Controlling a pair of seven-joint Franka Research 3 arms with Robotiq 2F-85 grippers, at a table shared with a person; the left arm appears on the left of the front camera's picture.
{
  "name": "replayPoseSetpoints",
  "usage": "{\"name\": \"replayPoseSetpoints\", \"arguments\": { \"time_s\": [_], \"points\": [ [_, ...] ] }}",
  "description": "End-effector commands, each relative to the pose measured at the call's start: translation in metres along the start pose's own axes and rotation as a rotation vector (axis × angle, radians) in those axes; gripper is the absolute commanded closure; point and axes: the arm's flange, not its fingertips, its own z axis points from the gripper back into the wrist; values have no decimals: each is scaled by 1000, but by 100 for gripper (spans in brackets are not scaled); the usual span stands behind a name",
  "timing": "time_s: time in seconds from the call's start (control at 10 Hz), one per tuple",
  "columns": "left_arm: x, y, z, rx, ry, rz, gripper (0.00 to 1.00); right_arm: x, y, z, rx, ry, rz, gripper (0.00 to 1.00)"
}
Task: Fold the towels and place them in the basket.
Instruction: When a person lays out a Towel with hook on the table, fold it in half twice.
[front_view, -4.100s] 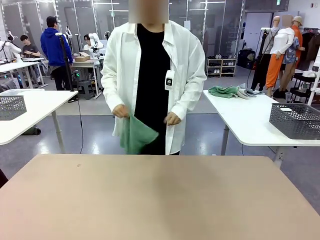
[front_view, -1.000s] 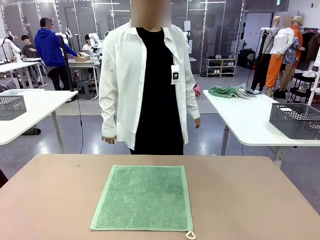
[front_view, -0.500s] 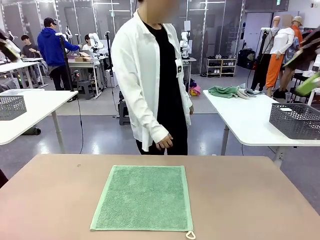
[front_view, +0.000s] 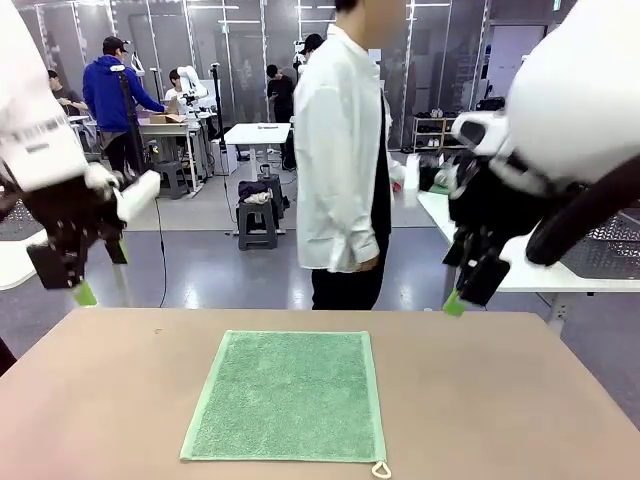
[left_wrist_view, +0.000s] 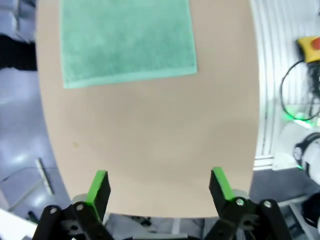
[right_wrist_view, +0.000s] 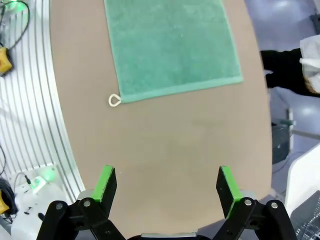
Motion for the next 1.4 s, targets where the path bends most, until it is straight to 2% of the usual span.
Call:
{"name": "replayPoseSetpoints", "arguments": {
  "time_s": [0.0, 0.2, 0.3, 0.7, 0.8, 1.0, 1.3],
  "points": [
    [-2, 1, -27, 31, 97, 51, 0, 2, 1, -21, 15, 68, -32, 0],
    [-9, 3, -38, 56, 128, 97, 0, 2, 0, -31, 61, 52, -4, 0],
    [-4, 0, -36, 5, 84, 35, 0, 2, 4, -31, 32, 67, -6, 0],
    [-4, 0, -40, 13, 86, 41, 0, 1, 3, -33, 48, 60, 12, 0],
    [12, -6, -56, 48, 91, 75, 0, 13, 10, -47, 36, 101, 38, 0],
    [26, -16, -93, 31, 47, 132, 0, 24, 22, -81, 1, 148, 16, 0],
    [44, -26, -150, 22, 58, 183, 0, 28, 45, -135, -44, 177, 20, 0]
  ]
}}
